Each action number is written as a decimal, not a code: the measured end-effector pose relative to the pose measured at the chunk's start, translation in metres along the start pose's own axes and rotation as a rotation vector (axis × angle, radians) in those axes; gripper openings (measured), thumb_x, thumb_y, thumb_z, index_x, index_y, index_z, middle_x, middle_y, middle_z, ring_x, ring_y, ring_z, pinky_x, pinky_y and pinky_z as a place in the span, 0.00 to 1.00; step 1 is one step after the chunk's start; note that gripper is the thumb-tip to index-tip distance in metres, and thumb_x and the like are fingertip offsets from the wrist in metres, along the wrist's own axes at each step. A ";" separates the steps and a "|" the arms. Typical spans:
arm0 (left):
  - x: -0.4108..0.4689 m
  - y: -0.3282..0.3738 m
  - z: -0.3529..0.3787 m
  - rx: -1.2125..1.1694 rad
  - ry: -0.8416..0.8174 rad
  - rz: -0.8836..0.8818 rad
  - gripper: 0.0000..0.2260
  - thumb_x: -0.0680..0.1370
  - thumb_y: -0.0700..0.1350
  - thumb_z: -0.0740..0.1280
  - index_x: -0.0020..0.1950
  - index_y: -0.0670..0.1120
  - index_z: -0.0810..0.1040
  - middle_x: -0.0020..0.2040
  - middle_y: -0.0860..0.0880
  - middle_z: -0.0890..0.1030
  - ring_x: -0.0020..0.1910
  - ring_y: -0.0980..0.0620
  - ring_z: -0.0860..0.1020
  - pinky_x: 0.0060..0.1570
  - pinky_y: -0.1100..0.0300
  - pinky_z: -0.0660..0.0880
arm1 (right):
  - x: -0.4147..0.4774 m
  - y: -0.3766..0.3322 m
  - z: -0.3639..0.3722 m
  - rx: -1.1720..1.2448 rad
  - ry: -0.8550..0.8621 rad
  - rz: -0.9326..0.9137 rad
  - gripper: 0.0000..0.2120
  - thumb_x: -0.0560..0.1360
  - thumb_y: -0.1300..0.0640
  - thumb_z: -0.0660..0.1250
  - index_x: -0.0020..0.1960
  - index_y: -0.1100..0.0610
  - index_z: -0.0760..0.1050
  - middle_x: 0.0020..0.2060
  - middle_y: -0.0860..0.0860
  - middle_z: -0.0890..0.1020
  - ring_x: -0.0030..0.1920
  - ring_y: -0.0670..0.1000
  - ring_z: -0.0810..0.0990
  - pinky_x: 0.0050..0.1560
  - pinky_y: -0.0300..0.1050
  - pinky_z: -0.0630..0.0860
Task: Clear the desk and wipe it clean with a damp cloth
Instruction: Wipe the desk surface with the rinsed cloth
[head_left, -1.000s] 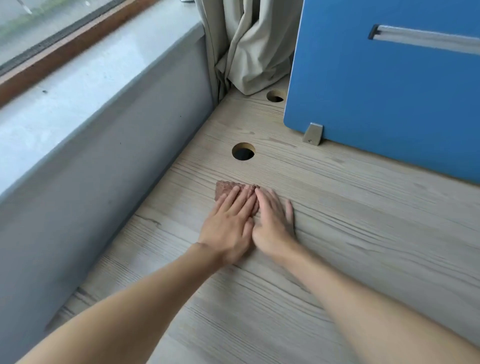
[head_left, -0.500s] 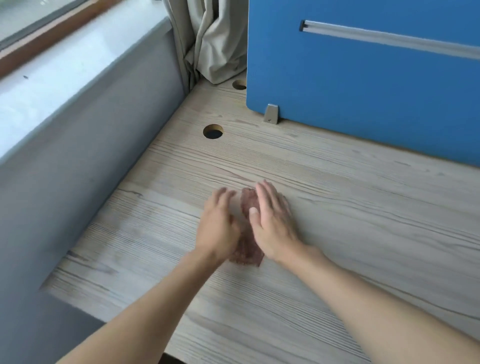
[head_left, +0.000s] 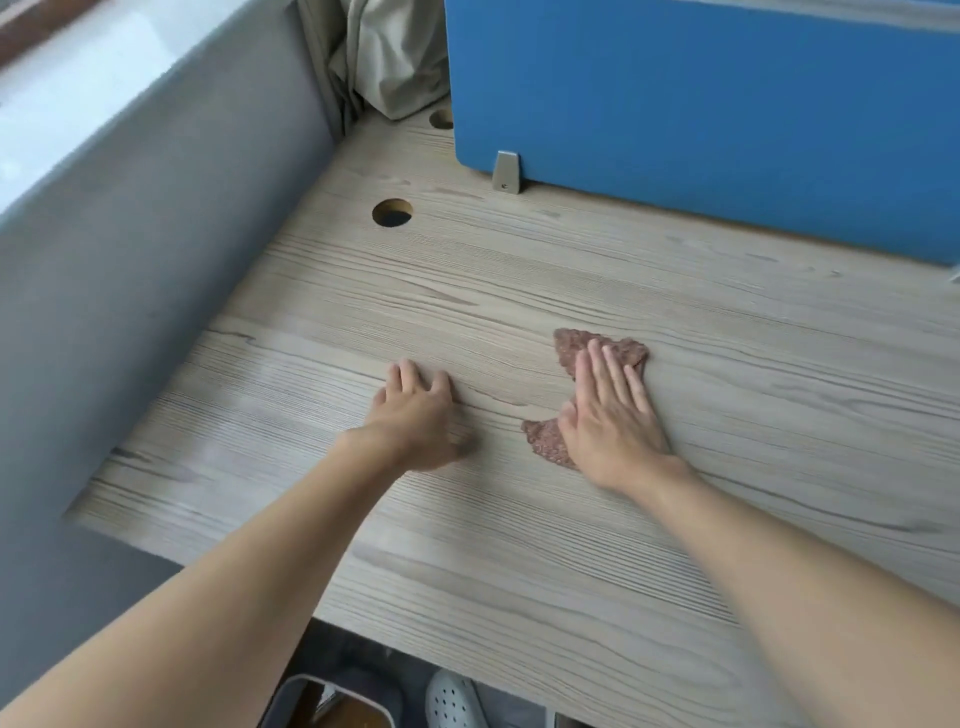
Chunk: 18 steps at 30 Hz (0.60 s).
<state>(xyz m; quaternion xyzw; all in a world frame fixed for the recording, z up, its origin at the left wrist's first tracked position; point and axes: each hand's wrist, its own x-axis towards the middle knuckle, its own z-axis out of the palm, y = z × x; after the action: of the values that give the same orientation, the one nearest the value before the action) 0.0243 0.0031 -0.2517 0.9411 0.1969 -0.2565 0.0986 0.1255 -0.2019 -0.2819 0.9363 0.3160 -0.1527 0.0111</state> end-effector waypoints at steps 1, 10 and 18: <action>-0.004 0.007 0.002 0.007 0.026 0.022 0.37 0.74 0.60 0.72 0.73 0.43 0.60 0.70 0.37 0.60 0.72 0.36 0.59 0.69 0.45 0.66 | -0.007 0.007 0.003 -0.013 -0.005 0.031 0.31 0.84 0.47 0.40 0.80 0.59 0.32 0.79 0.55 0.34 0.79 0.50 0.32 0.79 0.51 0.34; -0.056 0.033 0.037 -0.161 0.193 0.099 0.25 0.74 0.35 0.60 0.72 0.44 0.69 0.73 0.46 0.63 0.71 0.43 0.63 0.69 0.49 0.67 | -0.057 0.031 0.019 -0.037 0.012 0.090 0.33 0.83 0.46 0.43 0.80 0.64 0.38 0.80 0.61 0.38 0.80 0.56 0.35 0.78 0.51 0.34; -0.123 0.060 0.077 -0.316 0.295 -0.046 0.23 0.76 0.33 0.58 0.71 0.43 0.72 0.72 0.45 0.67 0.69 0.43 0.65 0.70 0.52 0.65 | -0.103 -0.001 0.039 -0.104 0.053 -0.188 0.33 0.83 0.46 0.41 0.80 0.63 0.34 0.80 0.59 0.39 0.80 0.55 0.34 0.79 0.53 0.34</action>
<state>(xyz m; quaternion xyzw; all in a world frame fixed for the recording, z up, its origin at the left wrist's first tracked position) -0.0821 -0.1130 -0.2478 0.9364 0.2686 -0.0843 0.2093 0.0359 -0.2660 -0.2891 0.9044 0.4101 -0.1116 0.0372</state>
